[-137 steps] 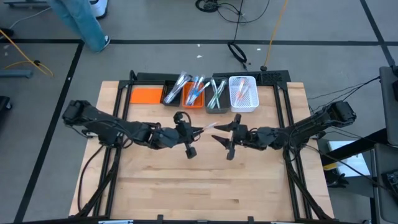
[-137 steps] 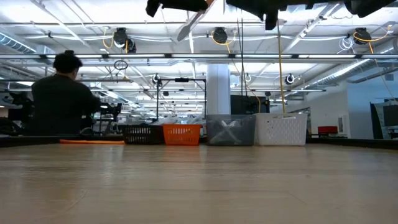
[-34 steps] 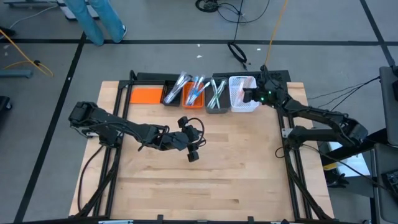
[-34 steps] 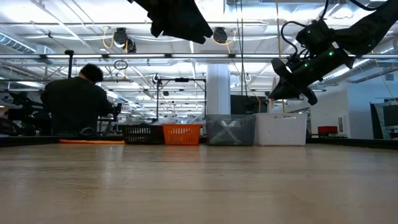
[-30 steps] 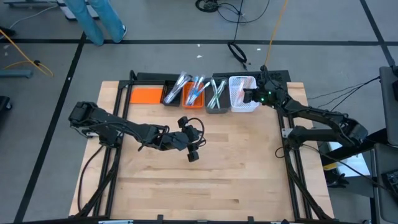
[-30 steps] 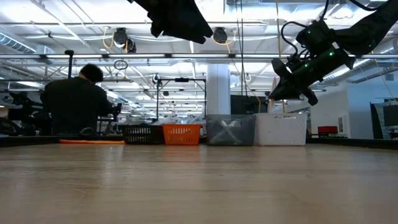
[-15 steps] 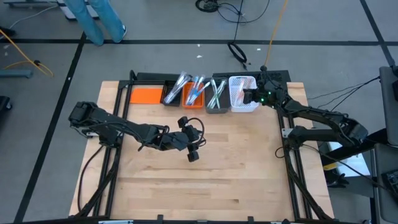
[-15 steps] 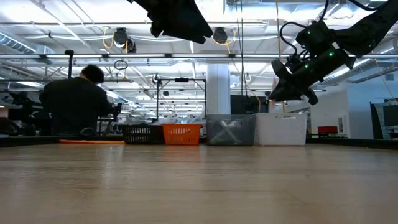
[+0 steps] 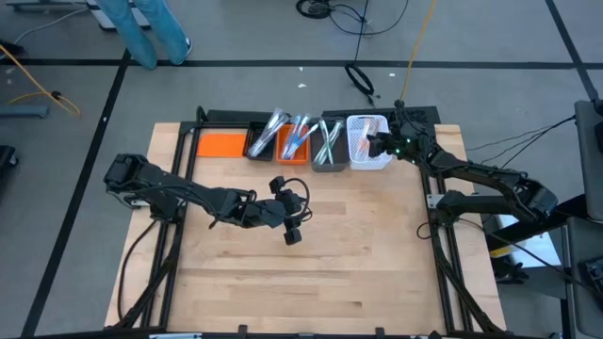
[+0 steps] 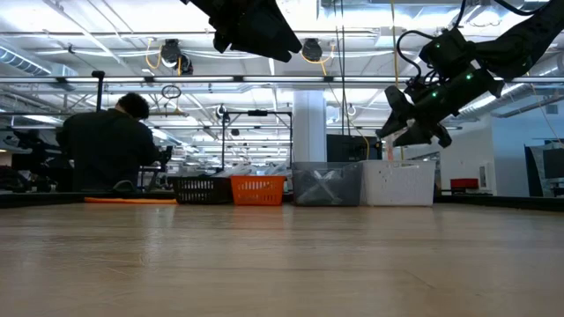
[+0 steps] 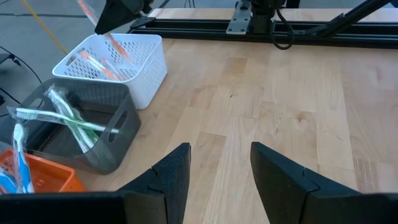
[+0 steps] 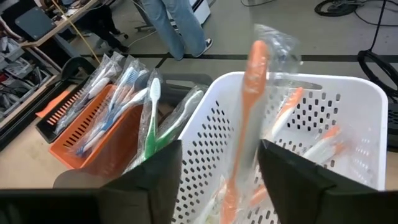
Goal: Pick & Place Toothbrushes
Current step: Put the orange toothbrush into the white bin, then return to Home Position
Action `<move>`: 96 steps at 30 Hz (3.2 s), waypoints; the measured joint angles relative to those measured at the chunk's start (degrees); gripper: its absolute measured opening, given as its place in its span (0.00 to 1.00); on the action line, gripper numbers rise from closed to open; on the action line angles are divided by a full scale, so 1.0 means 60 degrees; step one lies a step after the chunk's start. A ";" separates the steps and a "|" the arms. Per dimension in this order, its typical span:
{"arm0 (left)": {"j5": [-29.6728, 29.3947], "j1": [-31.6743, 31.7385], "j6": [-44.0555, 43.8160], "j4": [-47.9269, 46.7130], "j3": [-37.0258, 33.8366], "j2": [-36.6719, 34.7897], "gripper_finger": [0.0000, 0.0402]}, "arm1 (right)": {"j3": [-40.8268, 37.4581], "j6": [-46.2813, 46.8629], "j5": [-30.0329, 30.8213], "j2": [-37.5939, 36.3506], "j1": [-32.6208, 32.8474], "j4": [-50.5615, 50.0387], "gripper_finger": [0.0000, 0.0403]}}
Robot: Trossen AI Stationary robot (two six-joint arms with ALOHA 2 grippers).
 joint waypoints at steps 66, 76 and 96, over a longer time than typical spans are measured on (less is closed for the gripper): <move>-0.3254 -0.2189 0.0259 0.1739 -0.7556 -0.7667 0.42 | -0.4095 -0.3506 0.2442 -0.5099 0.8754 0.2138 0.62; -0.2074 -0.1843 0.0572 0.3169 -0.9514 -0.9479 0.42 | -0.4102 -0.3081 0.2466 -0.5100 0.9212 0.1854 0.62; 0.1904 0.0400 0.1076 0.0714 -1.0524 -1.4899 0.42 | -0.4113 -0.3545 0.3488 -0.5100 0.9202 0.2145 0.62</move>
